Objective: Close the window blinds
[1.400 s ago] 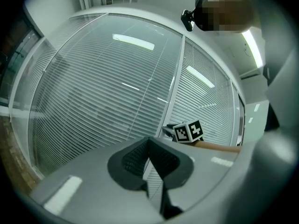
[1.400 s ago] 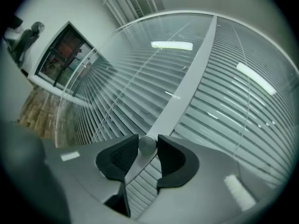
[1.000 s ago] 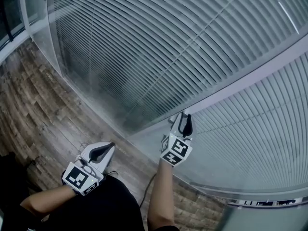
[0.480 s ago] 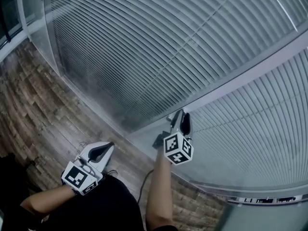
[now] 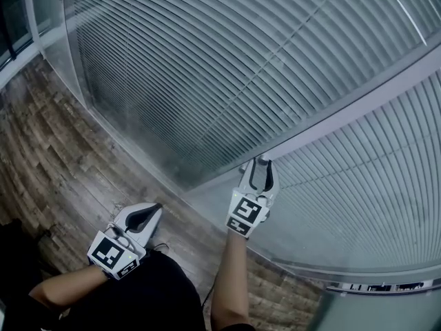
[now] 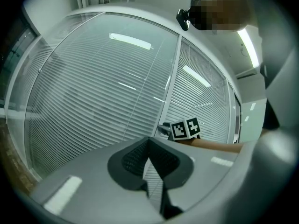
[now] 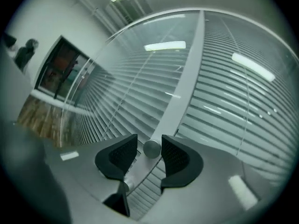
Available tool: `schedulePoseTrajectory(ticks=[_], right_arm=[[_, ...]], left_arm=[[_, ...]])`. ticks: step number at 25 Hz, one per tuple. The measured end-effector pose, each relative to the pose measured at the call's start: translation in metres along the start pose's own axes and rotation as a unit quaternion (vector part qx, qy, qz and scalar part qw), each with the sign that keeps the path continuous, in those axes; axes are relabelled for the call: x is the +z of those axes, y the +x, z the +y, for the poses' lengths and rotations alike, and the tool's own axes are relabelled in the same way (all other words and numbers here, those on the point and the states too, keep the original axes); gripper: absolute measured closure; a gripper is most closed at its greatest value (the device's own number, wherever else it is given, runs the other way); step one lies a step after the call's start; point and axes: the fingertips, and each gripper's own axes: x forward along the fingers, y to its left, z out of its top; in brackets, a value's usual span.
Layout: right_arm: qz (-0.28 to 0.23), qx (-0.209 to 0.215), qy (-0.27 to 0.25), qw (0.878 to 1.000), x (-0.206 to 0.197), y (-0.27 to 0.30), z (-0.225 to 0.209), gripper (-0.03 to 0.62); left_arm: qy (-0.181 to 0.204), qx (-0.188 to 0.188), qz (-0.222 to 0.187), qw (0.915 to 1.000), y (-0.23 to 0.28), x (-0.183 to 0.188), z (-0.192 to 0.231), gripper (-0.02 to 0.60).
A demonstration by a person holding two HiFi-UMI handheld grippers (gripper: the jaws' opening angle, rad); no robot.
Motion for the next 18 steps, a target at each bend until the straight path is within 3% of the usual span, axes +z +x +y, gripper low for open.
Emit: schedulePoseTrajectory(ticks=[3,7,9,12,16,18], right_arm=[[0.014,-0.016,-0.034,0.999,0.0,0.002,-0.001,0.453],[0.013,-0.021,0.009,1.0,0.0,0.005,-0.008,0.481],[0.002,-0.019,0.068,0.998,0.0,0.004,-0.013,0.487],[-0.015,-0.016,0.181,0.983,-0.002,0.001,-0.021,0.496],[-0.024,-0.011,0.261,0.965,-0.003,0.001,-0.024,0.497],[-0.028,-0.008,0.276,0.961,-0.004,0.0,-0.025,0.493]], left_arm=[[-0.004,0.003,0.0,1.0,-0.001,-0.001,0.001,0.58],[0.003,0.0,-0.001,1.0,0.003,0.002,-0.001,0.58],[0.009,-0.004,-0.003,0.9999,0.004,0.003,-0.004,0.58],[0.007,-0.005,-0.003,1.0,0.002,0.002,-0.006,0.58],[0.002,-0.002,-0.002,1.0,0.0,0.002,-0.005,0.58],[0.003,-0.003,-0.001,1.0,0.0,0.001,-0.006,0.58]])
